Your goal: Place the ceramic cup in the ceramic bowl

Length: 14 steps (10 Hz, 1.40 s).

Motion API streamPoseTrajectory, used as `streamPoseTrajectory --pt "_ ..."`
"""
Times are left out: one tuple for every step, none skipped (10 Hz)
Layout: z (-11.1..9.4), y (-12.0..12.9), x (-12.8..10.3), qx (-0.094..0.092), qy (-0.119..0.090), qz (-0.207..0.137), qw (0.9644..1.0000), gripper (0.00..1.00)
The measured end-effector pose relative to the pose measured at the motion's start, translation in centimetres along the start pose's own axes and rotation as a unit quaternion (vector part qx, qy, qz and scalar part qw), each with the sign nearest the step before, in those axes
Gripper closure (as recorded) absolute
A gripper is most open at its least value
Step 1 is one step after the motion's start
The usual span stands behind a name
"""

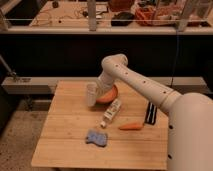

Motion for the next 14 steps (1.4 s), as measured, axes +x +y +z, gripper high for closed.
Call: streamPoseTrajectory --pt "0.0 -0.2 0.0 0.000 0.000 0.000 1.0000 0.96" --pt "-0.4 -0.1 0.5 0.001 0.003 0.007 1.0000 0.96" --pt "-1.1 0.5 1.4 0.002 0.005 0.016 0.9998 0.96" --pt "-1.8 1.0 2.3 0.005 0.009 0.024 0.9997 0.96" --pt "-2.2 1.4 3.0 0.006 0.011 0.030 0.9995 0.96" --pt "-2.3 1.4 3.1 0.008 0.012 0.034 0.9993 0.96" --pt "-2.3 1.1 3.2 0.009 0.013 0.040 0.9991 0.96" --pt "-2.5 1.0 3.5 0.009 0.014 0.045 0.9988 0.96" --pt "-3.0 1.2 4.0 0.010 0.016 0.052 0.9985 0.92" --pt "-3.5 1.8 4.6 0.010 0.018 0.062 0.9979 0.90" --pt "-4.0 2.3 5.3 0.011 0.020 0.070 0.9973 0.88" --pt "-4.1 2.4 5.5 0.011 0.020 0.073 0.9971 0.82" --pt "-4.1 2.2 5.5 0.011 0.020 0.076 0.9968 0.78" --pt "-3.9 1.9 5.3 0.010 0.019 0.075 0.9969 0.69"
